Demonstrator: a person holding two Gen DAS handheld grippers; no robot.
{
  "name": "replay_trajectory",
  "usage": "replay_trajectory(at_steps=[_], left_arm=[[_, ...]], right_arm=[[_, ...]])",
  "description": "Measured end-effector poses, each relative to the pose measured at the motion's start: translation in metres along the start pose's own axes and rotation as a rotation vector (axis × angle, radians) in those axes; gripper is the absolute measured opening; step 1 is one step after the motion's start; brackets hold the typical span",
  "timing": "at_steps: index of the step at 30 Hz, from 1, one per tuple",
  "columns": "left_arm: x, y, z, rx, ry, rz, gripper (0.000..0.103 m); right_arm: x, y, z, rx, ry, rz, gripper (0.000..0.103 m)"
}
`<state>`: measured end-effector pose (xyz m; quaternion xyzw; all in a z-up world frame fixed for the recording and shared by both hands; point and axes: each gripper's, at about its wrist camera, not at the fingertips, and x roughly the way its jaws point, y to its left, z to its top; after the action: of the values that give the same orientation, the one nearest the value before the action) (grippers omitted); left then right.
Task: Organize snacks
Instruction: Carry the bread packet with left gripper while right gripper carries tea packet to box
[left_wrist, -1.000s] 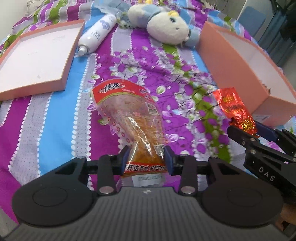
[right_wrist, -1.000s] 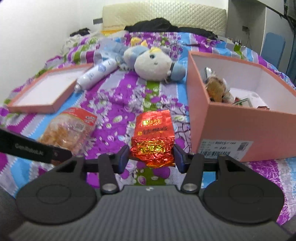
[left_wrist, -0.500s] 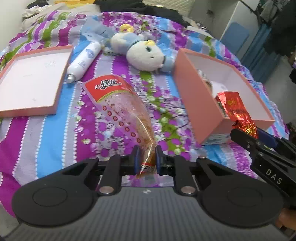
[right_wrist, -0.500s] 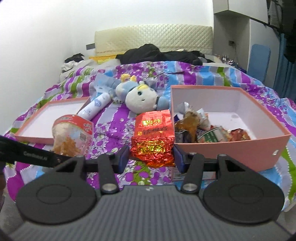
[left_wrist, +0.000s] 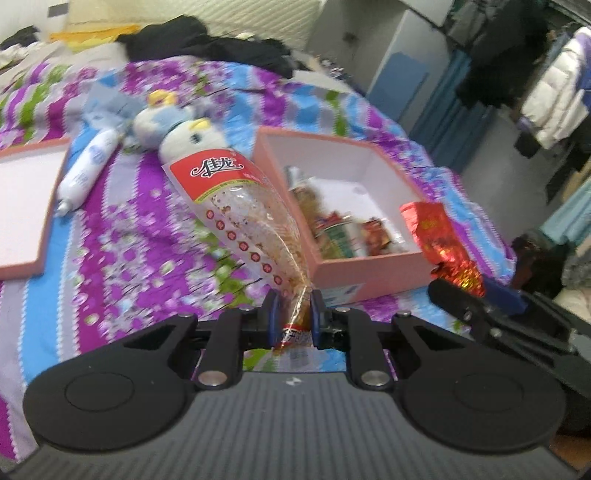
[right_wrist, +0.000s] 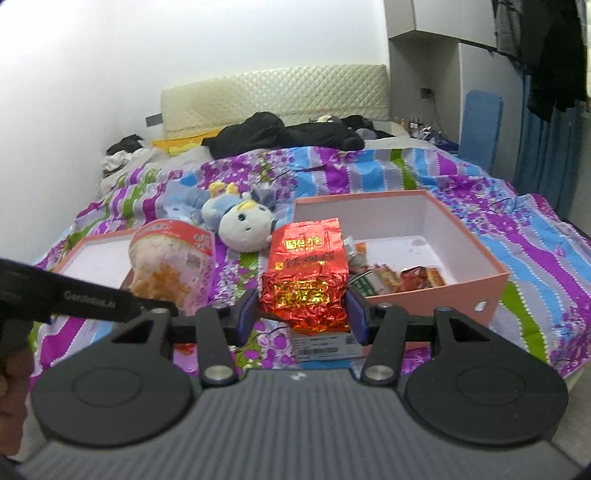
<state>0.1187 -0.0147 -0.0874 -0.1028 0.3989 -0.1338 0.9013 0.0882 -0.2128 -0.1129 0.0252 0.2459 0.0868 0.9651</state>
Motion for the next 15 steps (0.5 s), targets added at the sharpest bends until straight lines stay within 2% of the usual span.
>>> replay_trajectory(at_steps=[7, 15], left_arm=[[0.026, -0.031, 0.032, 0.045, -0.02, -0.08, 0.02], [0.091, -0.04, 0.076, 0.047, 0.019, -0.112, 0.02]], right_arm=[[0.015, -0.029, 0.011, -0.008, -0.011, -0.059, 0.054], [0.062, -0.057, 0.03, 0.015, 0.007, -0.091, 0.054]])
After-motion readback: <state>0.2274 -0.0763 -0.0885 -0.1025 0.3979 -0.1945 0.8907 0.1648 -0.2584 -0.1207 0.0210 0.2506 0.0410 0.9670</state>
